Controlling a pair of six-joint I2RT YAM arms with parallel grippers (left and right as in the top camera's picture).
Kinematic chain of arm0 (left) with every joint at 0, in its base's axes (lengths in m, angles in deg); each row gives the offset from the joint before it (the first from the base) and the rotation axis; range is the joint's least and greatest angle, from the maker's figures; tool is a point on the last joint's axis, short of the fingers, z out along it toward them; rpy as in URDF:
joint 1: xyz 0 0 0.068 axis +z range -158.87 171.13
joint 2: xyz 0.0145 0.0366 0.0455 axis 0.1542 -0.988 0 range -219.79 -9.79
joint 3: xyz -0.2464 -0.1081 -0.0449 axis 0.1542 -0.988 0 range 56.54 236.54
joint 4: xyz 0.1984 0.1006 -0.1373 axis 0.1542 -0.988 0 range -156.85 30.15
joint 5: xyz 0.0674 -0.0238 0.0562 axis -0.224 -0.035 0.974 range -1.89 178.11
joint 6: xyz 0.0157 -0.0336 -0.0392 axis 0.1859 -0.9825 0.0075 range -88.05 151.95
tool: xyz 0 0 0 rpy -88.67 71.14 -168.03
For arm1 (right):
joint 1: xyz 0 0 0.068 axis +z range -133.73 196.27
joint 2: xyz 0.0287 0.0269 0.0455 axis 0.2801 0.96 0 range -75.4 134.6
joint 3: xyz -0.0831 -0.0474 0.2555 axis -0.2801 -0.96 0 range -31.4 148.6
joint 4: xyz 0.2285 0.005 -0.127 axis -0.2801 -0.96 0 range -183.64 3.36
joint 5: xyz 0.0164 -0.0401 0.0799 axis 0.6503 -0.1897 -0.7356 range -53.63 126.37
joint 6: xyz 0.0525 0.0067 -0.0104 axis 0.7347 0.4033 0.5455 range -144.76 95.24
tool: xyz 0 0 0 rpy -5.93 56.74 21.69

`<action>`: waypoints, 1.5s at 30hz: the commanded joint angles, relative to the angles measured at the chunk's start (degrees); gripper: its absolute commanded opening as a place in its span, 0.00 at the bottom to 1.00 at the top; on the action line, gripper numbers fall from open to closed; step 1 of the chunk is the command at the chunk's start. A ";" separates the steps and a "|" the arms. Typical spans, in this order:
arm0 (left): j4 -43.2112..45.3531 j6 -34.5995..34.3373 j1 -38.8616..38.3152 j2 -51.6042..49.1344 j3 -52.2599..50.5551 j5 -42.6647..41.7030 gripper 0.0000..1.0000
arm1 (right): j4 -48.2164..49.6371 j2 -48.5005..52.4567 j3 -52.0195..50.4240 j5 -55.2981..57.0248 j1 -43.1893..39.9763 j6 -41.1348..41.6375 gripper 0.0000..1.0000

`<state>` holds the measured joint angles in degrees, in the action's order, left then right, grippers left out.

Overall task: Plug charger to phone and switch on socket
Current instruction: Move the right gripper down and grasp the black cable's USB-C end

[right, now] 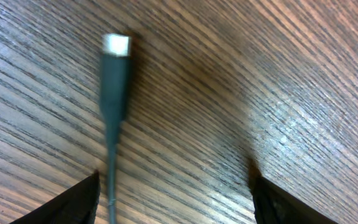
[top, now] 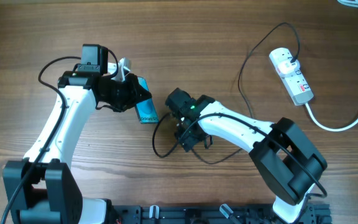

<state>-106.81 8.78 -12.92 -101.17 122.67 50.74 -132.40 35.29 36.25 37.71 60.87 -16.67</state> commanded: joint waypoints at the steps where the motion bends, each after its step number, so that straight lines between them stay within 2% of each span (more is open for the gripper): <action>1: -0.04 0.50 0.04 1.60 -0.57 -1.14 0.04 | -0.24 6.10 -3.52 7.89 -1.73 1.51 0.79; 19: -0.04 0.50 0.04 1.60 -0.57 -1.14 0.04 | -0.59 6.10 -3.52 8.94 -14.14 2.60 0.80; 25: -0.04 0.50 0.04 1.60 -0.57 -1.14 0.04 | -0.13 6.10 -3.52 5.62 -14.58 2.49 0.81; 27: -0.11 0.50 0.04 1.60 -0.57 -1.14 0.04 | -0.09 6.10 -3.52 5.62 -14.58 2.45 0.84; 29: -0.22 0.50 0.04 1.60 -0.57 -1.14 0.04 | 0.22 6.10 -3.52 3.48 -14.58 2.43 0.91; 31: 0.00 0.50 0.04 1.60 -0.57 -1.14 0.04 | 0.48 6.08 -3.45 1.18 -14.58 2.43 0.89; 35: -0.02 0.50 0.04 1.60 -0.57 -1.14 0.04 | -2.21 5.20 -1.01 -0.02 -14.58 1.01 0.79; 37: 0.00 0.48 0.04 1.60 -0.57 -1.16 0.04 | -3.02 3.41 0.57 -1.64 -14.58 1.01 0.78; 40: 0.00 0.48 0.04 1.60 -0.57 -1.14 0.04 | -1.49 0.72 0.92 -4.90 -14.58 0.92 0.83; 42: 0.02 0.48 0.04 1.60 -0.57 -1.16 0.04 | 0.11 0.50 0.92 -4.96 -14.58 0.92 1.00; 45: 0.04 0.48 0.04 1.60 -0.57 -1.16 0.04 | 1.57 0.50 0.90 -6.64 -14.58 0.87 1.00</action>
<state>-106.99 8.78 -12.92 -101.17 122.47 50.70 -132.64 35.49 37.74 34.89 46.48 -15.62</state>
